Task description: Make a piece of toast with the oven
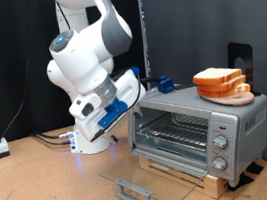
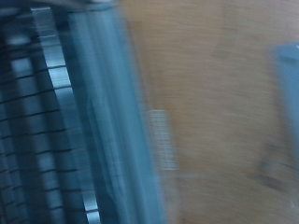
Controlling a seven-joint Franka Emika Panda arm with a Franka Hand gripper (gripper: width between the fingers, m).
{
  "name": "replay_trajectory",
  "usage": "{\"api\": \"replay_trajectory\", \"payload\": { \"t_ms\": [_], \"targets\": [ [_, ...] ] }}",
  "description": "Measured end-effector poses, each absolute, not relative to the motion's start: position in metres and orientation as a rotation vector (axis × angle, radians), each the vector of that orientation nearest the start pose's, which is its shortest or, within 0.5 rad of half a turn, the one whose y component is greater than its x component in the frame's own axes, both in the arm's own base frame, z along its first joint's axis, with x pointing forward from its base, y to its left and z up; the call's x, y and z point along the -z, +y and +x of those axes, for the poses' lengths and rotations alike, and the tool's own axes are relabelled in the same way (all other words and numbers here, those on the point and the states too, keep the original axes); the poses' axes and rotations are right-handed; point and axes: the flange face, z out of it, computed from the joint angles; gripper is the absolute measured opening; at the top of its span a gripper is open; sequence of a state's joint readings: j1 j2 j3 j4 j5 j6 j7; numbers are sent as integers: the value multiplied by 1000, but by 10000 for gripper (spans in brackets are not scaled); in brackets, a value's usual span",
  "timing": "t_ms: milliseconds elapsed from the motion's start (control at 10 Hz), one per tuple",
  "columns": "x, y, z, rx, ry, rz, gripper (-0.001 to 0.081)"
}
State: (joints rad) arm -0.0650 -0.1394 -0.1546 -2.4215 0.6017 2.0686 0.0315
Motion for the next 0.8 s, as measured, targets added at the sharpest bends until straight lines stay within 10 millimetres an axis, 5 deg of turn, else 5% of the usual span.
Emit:
{"api": "replay_trajectory", "payload": {
  "t_ms": [500,800],
  "targets": [
    [-409,-38,415,-247,244,-2342,809],
    [-417,-35,410,-194,118,-2341,809]
  ]
}}
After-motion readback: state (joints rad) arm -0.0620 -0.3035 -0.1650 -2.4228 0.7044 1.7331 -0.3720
